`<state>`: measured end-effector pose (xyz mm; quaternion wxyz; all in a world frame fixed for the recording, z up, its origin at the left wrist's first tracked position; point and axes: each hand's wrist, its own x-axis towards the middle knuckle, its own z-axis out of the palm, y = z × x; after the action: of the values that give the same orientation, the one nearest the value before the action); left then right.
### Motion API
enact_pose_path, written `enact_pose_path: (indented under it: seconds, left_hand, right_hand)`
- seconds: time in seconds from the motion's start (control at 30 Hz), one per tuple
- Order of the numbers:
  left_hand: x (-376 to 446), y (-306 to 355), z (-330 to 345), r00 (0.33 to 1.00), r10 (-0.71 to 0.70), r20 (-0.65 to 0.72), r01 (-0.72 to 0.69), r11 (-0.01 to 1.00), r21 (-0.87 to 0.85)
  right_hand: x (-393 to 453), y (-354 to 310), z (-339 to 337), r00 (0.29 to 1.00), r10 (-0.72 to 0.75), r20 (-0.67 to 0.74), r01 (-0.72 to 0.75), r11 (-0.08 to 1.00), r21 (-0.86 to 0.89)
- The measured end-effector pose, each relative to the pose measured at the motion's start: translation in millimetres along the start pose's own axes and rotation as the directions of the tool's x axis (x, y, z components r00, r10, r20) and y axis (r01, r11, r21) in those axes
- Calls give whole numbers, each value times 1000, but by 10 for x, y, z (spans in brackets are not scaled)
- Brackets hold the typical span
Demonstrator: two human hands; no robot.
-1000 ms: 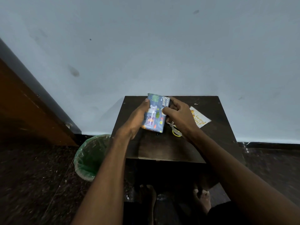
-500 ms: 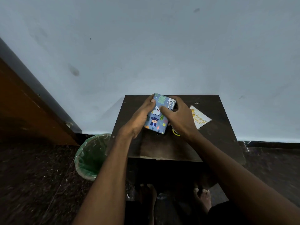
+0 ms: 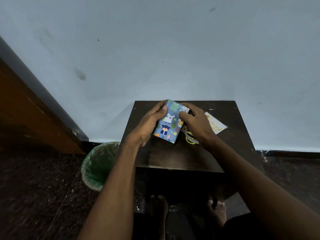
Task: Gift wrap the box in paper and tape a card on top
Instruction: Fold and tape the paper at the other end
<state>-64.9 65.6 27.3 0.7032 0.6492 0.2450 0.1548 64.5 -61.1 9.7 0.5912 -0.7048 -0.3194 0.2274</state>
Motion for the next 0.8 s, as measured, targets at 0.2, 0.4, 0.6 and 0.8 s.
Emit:
enact_pose_path:
  seconds: [0.2,0.4,0.6,0.8]
  left_hand:
    - [32,-35,4,1000,-30,-5,30,1000,7]
    - [120,-100,44,968,-70,-242,37,989,-141]
    - [136,-101,-14,933,-182,-309,116,968,-221]
    - [44,-85,-264,889,-52,-456,255,882,396]
  right_hand:
    - [-36,-2,76,996,44,-78,-48,997,-59]
    - [11,20,28,994,109,19,-111,982,152]
    - [16,102,12,992,10,128,15,981,-192]
    - [56,231,3,983,-55,174,100,961,-259]
